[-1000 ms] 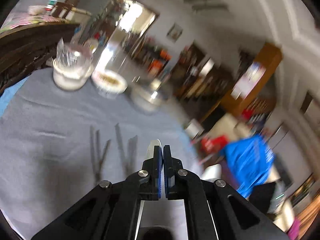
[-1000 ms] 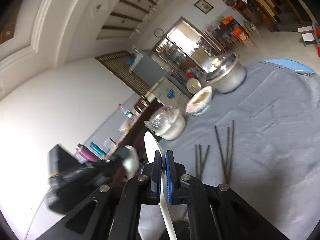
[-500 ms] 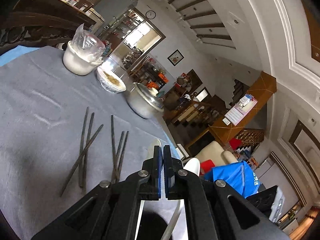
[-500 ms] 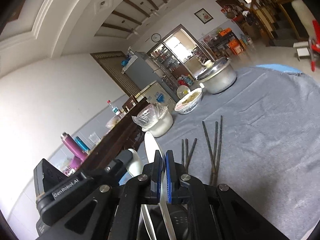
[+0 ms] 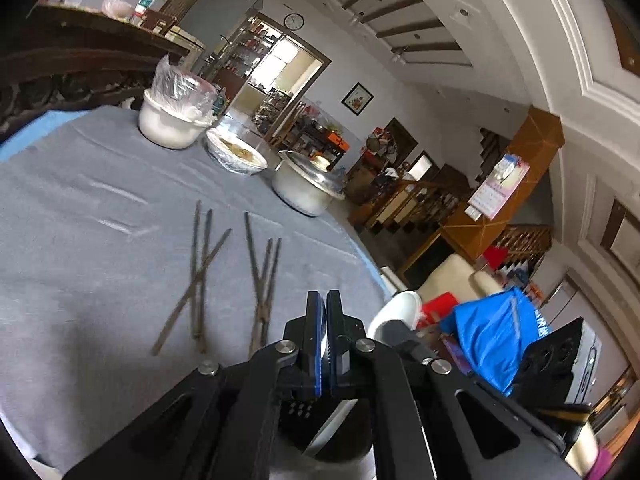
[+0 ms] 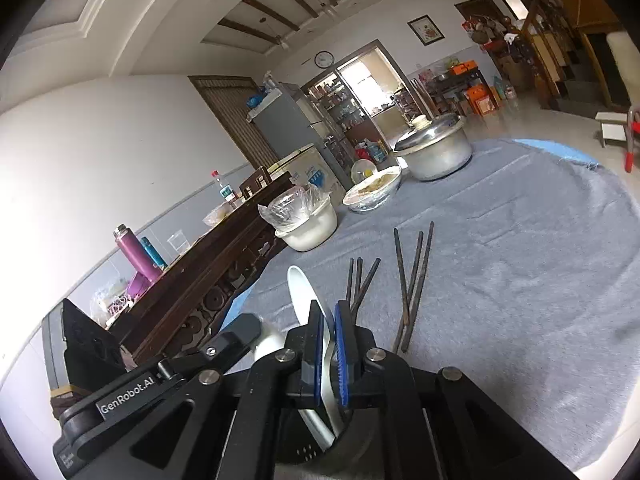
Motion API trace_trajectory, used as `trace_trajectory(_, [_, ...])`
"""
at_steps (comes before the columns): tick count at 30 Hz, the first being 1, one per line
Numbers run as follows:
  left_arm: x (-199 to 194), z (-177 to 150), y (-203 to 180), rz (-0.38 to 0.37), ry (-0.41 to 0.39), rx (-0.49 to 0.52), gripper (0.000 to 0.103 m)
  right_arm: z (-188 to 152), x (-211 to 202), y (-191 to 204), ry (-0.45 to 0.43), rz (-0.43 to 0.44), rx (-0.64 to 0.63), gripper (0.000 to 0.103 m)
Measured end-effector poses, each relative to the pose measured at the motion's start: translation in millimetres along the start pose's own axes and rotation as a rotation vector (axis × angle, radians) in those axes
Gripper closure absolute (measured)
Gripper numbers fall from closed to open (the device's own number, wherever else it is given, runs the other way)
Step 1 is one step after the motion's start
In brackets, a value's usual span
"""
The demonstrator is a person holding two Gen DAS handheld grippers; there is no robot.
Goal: Organize utensils
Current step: 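Carry the spoons to the dark grey holder and drop them in with both grippers, then open both grippers and pull them back from the holder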
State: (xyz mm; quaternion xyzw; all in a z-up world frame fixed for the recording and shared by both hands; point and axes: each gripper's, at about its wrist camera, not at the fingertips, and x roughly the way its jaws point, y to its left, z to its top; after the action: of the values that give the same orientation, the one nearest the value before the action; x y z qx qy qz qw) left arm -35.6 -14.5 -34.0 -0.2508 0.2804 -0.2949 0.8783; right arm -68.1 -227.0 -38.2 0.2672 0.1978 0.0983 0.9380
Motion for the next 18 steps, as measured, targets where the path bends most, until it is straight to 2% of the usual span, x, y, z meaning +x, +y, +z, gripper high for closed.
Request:
trace_trajectory(4, [-21, 2, -9, 0.067, -0.003, 0.091, 0.097, -1, -11, 7, 0.014, -0.019, -0.062, 0.093])
trace_trajectory(6, [-29, 3, -14, 0.088, 0.018, 0.135, 0.078, -3, -19, 9, 0.007, -0.018, -0.083, 0.093])
trace_trajectory(7, [-33, 2, -16, 0.101, 0.019, 0.154, 0.073, -3, -22, 9, 0.002, -0.018, -0.085, 0.09])
trace_trajectory(9, [-40, 1, -18, 0.142, 0.027, 0.182, 0.046, -3, -29, 8, -0.006, -0.019, -0.084, 0.087])
trace_trajectory(12, [-50, -4, -18, 0.184, 0.033, 0.19, 0.045, -2, -37, 7, -0.012, -0.026, -0.086, 0.087])
trace_trajectory(16, [-53, -12, -23, 0.263, 0.083, 0.217, 0.039, -3, -45, 12, -0.002, -0.027, -0.106, 0.087])
trace_trajectory(18, [-54, -17, -29, 0.304, 0.113, 0.244, 0.033, -4, -47, 15, 0.015, -0.04, -0.116, 0.08])
